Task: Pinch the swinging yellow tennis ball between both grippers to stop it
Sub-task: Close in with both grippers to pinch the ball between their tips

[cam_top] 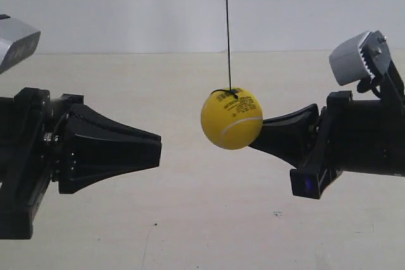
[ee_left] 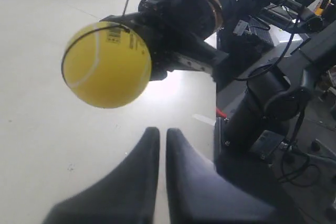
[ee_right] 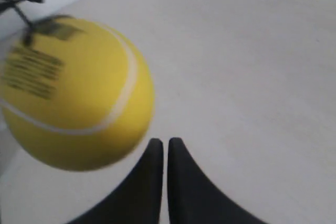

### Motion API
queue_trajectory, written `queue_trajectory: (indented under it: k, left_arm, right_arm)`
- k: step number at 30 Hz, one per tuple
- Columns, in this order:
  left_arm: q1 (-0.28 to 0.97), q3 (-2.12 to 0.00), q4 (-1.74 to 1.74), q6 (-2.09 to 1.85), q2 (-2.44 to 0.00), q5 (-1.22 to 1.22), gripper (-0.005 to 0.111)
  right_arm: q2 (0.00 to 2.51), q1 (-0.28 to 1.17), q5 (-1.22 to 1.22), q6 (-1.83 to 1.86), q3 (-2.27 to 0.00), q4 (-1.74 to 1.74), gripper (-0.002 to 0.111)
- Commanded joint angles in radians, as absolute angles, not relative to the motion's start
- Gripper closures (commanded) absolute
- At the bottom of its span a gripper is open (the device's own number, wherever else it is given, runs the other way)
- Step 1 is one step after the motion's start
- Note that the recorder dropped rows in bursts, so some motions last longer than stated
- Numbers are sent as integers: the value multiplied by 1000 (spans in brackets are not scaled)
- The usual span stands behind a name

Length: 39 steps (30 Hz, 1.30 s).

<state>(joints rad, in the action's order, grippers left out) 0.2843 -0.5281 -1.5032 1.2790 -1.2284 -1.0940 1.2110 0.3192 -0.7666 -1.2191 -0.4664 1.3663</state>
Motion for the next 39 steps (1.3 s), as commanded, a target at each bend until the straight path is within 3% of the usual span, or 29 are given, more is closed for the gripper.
queue_trajectory:
  k: [1,23,31,39]
  left_arm:
    - [295,-532,-1477,1255,-1230,-1019,102]
    - [295,-532,-1432,1205,-1230,-1002,102]
    - [295,-532,-1437,1205,-1230,-1001,102]
    - [295,-532,-1453,1205,-1230,-1012,102]
  right_arm:
    - [1210,322,-947,-1159,-472,1349,108]
    - [1203,322,-1023,-1147,-472,1316,108]
    - [1007,318,-894,-1322,-483,1475,108]
    - [999,327,-898,-1355,-477,1501,108]
